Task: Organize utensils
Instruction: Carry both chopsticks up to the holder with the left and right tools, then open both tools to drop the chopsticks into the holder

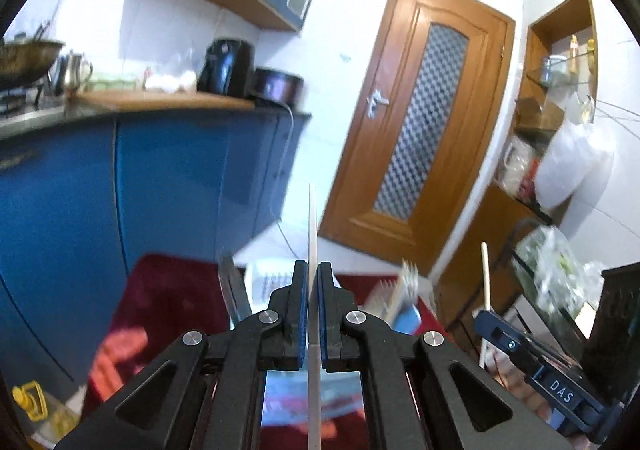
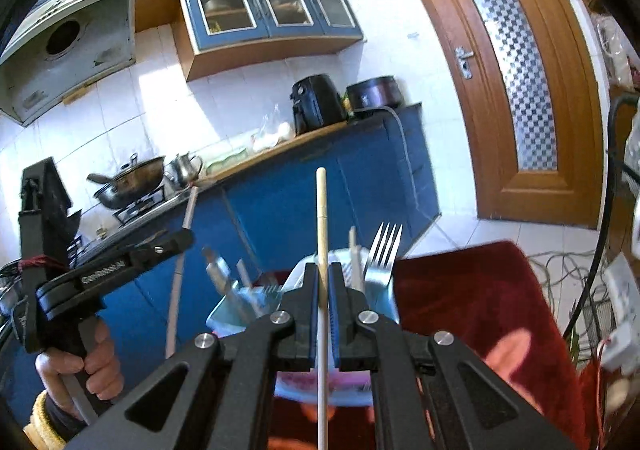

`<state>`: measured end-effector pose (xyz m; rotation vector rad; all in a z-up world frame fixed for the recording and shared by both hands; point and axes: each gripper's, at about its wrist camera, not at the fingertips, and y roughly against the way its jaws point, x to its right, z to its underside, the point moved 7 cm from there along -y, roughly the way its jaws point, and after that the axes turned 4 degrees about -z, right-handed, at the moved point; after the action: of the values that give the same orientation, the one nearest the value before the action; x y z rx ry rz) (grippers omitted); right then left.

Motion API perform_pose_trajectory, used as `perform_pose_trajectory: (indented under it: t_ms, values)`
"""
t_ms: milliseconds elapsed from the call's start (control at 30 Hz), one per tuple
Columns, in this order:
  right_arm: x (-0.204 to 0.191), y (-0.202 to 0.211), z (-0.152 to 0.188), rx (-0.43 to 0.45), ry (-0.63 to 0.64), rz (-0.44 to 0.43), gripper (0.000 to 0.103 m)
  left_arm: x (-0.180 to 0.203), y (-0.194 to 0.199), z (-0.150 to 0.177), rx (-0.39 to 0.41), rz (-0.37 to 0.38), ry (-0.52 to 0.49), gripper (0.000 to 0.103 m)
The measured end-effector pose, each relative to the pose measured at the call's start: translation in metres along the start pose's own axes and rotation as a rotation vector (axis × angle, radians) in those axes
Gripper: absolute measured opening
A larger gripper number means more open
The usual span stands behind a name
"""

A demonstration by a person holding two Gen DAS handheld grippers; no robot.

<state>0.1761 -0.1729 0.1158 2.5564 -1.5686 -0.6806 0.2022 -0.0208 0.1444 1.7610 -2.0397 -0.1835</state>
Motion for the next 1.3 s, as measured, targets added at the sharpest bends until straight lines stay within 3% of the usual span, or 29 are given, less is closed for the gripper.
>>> perform_pose_trajectory:
  t_ms: [267,533,800,1000,1300]
  values:
    - [0.02,-0.028,-0.029,0.113,-0.006,0.051,0.006,-0.013,-0.026,-0.029,0.159,-0.088,-0.019,0.004]
    - [0.022,-0.063,-0.03,0.174,0.074,0.097,0.006,-0.023,-0.056,-0.016,0.198,-0.136,-0.033,0.004]
    - [0.022,-0.076,-0.013,0.15,0.099,0.093,0.007,-0.029,-0.068,0.005,0.153,-0.124,-0.038,0.004]
    - [0.021,-0.071,-0.01,0.124,0.08,0.068,0.02,-0.027,-0.066,0.016,0.112,-0.114,-0.044,0.005]
    - [0.014,-0.041,-0.013,0.124,0.037,0.046,0.026,-0.019,-0.043,0.021,0.076,-0.088,-0.042,0.018]
